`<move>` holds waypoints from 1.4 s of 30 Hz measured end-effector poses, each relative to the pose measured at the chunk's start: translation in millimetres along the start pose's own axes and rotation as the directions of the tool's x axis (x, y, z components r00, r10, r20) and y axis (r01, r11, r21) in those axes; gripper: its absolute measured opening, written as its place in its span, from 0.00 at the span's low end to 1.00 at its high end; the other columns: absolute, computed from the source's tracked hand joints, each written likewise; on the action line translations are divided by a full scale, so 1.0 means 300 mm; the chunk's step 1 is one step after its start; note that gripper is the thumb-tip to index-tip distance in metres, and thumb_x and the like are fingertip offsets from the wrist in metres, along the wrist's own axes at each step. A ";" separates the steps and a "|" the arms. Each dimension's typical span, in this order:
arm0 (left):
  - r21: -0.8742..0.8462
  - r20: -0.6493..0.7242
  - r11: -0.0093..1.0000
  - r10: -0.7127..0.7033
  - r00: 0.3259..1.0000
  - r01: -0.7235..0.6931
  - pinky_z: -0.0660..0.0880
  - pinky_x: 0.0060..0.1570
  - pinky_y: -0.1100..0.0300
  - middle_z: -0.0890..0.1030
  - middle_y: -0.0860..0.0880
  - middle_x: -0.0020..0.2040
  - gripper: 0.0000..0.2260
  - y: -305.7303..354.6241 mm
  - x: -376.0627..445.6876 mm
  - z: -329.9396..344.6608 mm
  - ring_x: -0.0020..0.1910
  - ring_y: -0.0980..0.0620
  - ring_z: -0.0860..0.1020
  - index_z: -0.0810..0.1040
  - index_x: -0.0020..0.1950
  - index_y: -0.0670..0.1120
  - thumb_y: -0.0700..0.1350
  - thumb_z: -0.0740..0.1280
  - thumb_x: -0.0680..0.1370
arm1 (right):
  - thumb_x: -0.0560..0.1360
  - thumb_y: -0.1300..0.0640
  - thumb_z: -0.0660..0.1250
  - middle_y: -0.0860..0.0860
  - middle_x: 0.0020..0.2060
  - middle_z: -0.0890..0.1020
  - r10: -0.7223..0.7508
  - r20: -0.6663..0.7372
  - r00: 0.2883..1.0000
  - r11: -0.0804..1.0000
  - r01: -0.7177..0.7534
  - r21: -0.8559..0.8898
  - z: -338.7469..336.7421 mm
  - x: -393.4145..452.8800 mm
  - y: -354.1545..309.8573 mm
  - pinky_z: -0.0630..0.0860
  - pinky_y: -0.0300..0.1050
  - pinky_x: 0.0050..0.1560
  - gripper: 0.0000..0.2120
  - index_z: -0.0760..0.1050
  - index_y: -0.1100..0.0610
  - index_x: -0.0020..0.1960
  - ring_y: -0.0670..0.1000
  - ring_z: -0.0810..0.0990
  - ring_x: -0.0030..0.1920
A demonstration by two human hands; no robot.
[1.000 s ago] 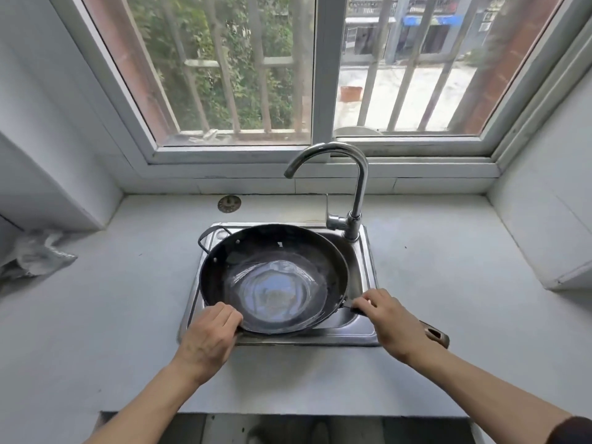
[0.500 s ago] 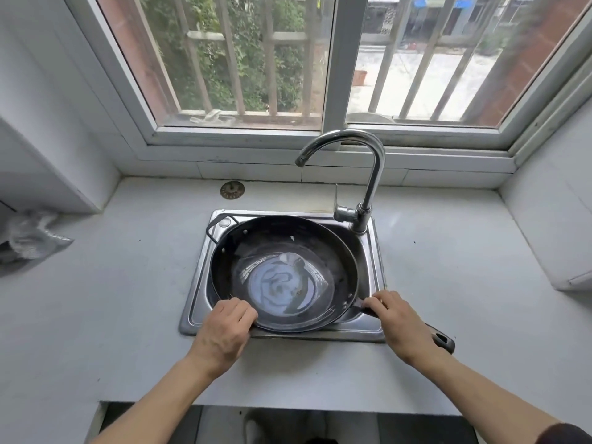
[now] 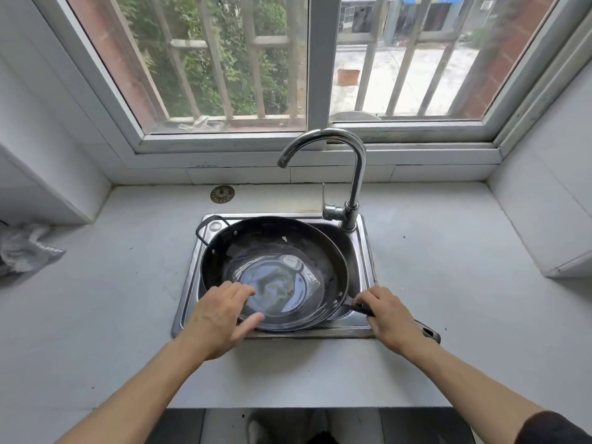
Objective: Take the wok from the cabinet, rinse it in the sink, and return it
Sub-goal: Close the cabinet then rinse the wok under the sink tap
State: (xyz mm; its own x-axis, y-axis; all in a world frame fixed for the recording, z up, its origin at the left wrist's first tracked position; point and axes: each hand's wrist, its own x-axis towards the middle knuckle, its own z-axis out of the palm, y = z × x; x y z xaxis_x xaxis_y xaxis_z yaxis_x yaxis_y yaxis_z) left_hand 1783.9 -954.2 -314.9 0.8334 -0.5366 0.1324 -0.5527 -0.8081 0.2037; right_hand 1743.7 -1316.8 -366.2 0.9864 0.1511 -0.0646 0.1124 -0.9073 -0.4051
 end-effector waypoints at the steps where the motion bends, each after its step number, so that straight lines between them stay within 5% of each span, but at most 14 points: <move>1: 0.002 -0.006 1.000 -0.013 1.000 0.013 0.75 0.42 0.57 0.78 0.54 0.44 0.19 0.003 0.012 -0.004 0.42 0.53 0.75 0.76 0.56 0.49 0.62 0.60 0.76 | 0.68 0.68 0.69 0.46 0.49 0.76 0.007 0.006 1.000 1.000 -0.007 0.002 -0.001 0.001 0.000 0.75 0.46 0.46 0.19 0.74 0.49 0.52 0.50 0.72 0.48; 6: 0.016 -0.007 0.996 -0.086 0.996 0.086 0.75 0.41 0.55 0.78 0.53 0.44 0.18 -0.035 0.075 -0.025 0.42 0.50 0.75 0.77 0.52 0.48 0.60 0.58 0.76 | 0.70 0.57 0.72 0.45 0.49 0.76 0.052 0.008 0.999 0.999 -0.052 0.011 -0.012 0.019 -0.023 0.74 0.43 0.48 0.12 0.74 0.49 0.52 0.49 0.73 0.50; 10: 0.008 0.004 0.988 -0.156 0.988 0.156 0.75 0.46 0.50 0.78 0.50 0.46 0.13 -0.130 0.137 -0.058 0.45 0.47 0.75 0.76 0.52 0.47 0.54 0.68 0.75 | 0.73 0.53 0.72 0.46 0.47 0.76 0.058 -0.074 0.996 0.998 -0.055 0.034 -0.034 0.076 -0.093 0.72 0.41 0.47 0.09 0.74 0.49 0.50 0.48 0.73 0.48; 19: 0.091 0.019 0.992 -0.088 0.996 0.086 0.77 0.49 0.49 0.81 0.47 0.51 0.16 -0.320 0.248 -0.113 0.53 0.43 0.77 0.81 0.53 0.45 0.50 0.76 0.68 | 0.75 0.53 0.68 0.49 0.57 0.76 0.153 -0.189 0.970 0.988 -0.144 0.063 -0.101 0.271 -0.295 0.73 0.45 0.60 0.17 0.73 0.52 0.63 0.50 0.73 0.57; 27: 0.062 0.022 0.996 -0.058 0.998 0.057 0.77 0.50 0.48 0.80 0.46 0.54 0.19 -0.346 0.295 -0.106 0.55 0.43 0.77 0.81 0.55 0.44 0.49 0.77 0.67 | 0.75 0.56 0.69 0.54 0.62 0.72 0.088 -0.266 0.960 0.995 -0.095 -0.014 -0.155 0.485 -0.353 0.69 0.48 0.66 0.22 0.71 0.53 0.68 0.54 0.69 0.63; 32: -0.018 -0.029 0.995 -0.097 0.995 0.096 0.77 0.52 0.49 0.79 0.48 0.56 0.26 -0.346 0.324 -0.083 0.56 0.44 0.76 0.74 0.65 0.45 0.47 0.76 0.69 | 0.72 0.58 0.70 0.58 0.76 0.57 0.073 -0.106 0.992 0.964 -0.097 -0.248 -0.121 0.651 -0.293 0.63 0.55 0.71 0.31 0.64 0.51 0.72 0.62 0.61 0.70; 38: -0.056 -0.007 0.994 -0.090 0.996 0.090 0.77 0.53 0.50 0.78 0.49 0.59 0.28 -0.351 0.332 -0.039 0.59 0.45 0.75 0.72 0.68 0.46 0.46 0.75 0.69 | 0.64 0.64 0.73 0.56 0.74 0.64 0.041 -0.012 0.999 0.911 -0.042 -0.411 -0.046 0.796 -0.171 0.70 0.65 0.60 0.34 0.68 0.52 0.68 0.70 0.66 0.67; 42: -0.048 -0.051 0.994 -0.100 0.994 0.098 0.77 0.53 0.52 0.77 0.50 0.58 0.23 -0.362 0.355 -0.032 0.59 0.48 0.74 0.72 0.67 0.46 0.52 0.62 0.73 | 0.68 0.67 0.69 0.54 0.73 0.65 0.018 0.048 0.999 0.908 0.004 -0.420 -0.021 0.878 -0.120 0.69 0.62 0.62 0.30 0.68 0.51 0.66 0.65 0.65 0.67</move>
State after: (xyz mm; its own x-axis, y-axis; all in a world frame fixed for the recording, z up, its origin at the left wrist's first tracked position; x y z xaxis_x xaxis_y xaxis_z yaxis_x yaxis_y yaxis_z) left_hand 1932.6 -921.3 -313.7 0.8835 -0.4401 0.1603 -0.4679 -0.8440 0.2621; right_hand 2000.2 -1246.7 -362.9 0.9814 0.1532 -0.1157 0.1560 -0.9876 0.0150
